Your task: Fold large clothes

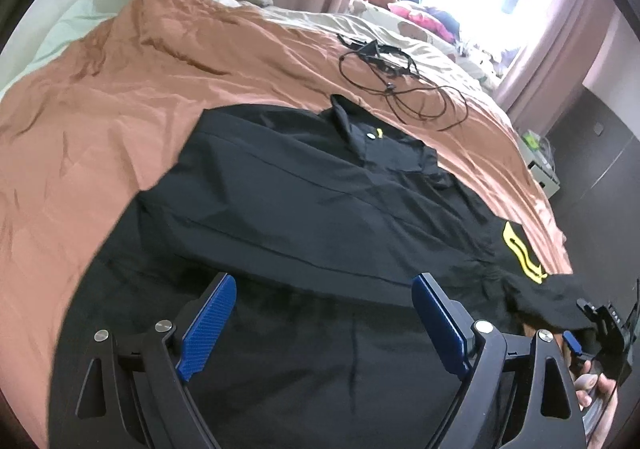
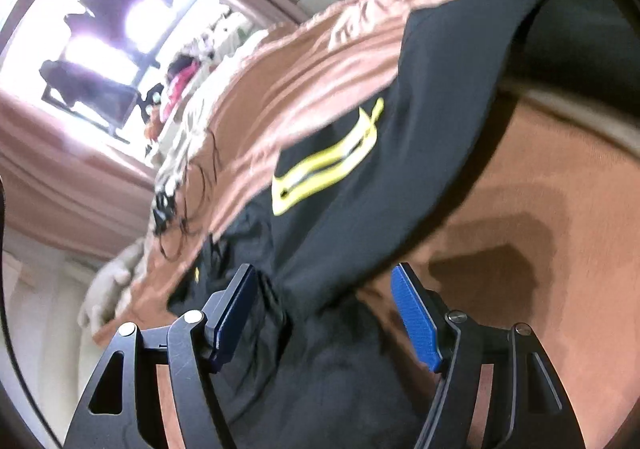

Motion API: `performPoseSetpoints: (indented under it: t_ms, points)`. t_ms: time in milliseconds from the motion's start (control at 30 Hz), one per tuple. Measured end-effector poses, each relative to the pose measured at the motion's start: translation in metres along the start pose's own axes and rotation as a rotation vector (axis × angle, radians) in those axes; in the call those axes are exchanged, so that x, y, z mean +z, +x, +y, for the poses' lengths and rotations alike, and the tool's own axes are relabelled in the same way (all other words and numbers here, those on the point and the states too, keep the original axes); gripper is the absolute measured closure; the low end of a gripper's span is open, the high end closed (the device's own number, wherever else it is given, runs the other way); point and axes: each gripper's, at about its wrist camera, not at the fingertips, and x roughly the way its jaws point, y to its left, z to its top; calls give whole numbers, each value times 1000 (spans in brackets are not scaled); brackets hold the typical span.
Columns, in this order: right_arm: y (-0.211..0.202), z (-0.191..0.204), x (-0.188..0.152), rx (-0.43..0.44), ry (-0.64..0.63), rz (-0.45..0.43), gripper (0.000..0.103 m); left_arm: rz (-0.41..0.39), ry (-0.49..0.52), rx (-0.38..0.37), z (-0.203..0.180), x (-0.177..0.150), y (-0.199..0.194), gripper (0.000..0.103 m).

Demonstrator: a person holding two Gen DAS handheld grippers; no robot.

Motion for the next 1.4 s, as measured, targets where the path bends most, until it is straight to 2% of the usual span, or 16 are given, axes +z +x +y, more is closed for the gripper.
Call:
performPoseSetpoints:
  t_ms: [233,400,533,600,633,667,733,800,1000,1167,1300,1400]
  points:
    - [8,-22,23,-47,-3,-37,33,8,-8,1,-28,-10,15,13]
    - [17,-39,36,-71,7,-94,33,44,-62,26,-30,-21,43,13]
    - [23,-44,43,-59,-4,-146,34,63,-37,-8,-33,-26,58,13]
    - [24,-44,47,-52,-20,-177,38,75,-34,-67,-36,-27,60,13]
    - [24,-45,49,-56,-35,-186,46,77,-29,-86,-37,-29,61,13]
    - [24,-43,52,-57,-61,-197,65,78,-17,-79,-38,-31,60,13]
    - [23,-40,53,-39,-95,-215,98,85,2,-84,-40,-35,59,13]
    - [16,-36,51,2,-111,-240,99,98,1,-124,-37,-39,58,13]
    - [-13,2,40,144,-182,-256,99,92,-50,-124,-25,-37,57,13]
    - [-23,49,16,256,-261,-217,99,88,-74,-145,-17,-35,53,13]
    - [-13,83,-11,311,-311,-160,99,96,-108,-175,-11,-33,55,13]
    - [0,102,-30,346,-348,-107,99,81,-88,-124,-12,-32,53,13]
